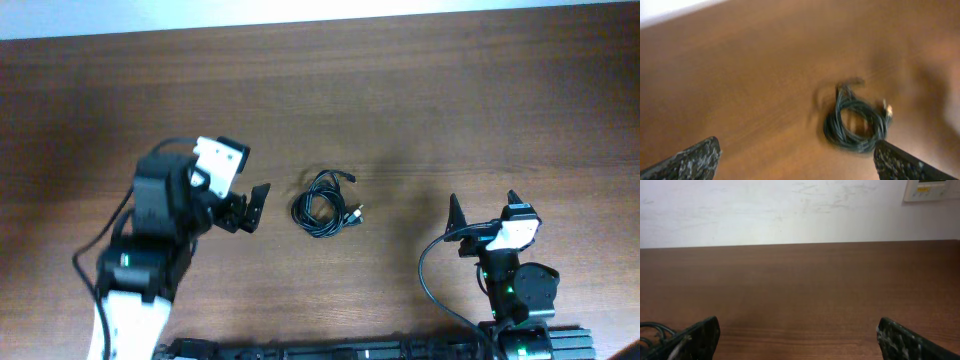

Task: Untangle cables
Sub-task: 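Grasp the black cable bundle with the left gripper and lift it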

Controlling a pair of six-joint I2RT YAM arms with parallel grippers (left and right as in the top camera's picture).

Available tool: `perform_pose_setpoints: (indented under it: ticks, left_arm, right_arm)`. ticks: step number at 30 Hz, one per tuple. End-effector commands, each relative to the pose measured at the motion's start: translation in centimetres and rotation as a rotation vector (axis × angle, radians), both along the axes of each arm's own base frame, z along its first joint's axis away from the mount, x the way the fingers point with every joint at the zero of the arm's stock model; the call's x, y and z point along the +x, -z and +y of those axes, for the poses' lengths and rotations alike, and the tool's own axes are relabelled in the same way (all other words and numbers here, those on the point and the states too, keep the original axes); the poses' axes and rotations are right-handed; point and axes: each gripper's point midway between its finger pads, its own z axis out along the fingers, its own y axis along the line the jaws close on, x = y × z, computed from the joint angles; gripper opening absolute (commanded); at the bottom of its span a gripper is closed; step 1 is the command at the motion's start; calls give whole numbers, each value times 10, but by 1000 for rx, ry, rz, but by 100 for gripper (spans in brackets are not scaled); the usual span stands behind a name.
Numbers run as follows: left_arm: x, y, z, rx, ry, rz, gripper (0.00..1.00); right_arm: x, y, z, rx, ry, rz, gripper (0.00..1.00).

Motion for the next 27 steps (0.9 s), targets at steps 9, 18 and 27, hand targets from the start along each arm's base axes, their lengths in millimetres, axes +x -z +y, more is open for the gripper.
perform_pose_setpoints:
  ticks: [9, 18, 27]
  left_arm:
    - [28, 72, -80, 197, 344, 285, 99]
    - [20, 128, -112, 241, 437, 409, 99]
    - [43, 168, -123, 242, 436, 411, 93]
  right_arm:
    - [0, 3, 0, 0, 0, 7, 99]
    - [0, 3, 1, 0, -1, 7, 99]
    - [0, 3, 0, 0, 0, 7, 99]
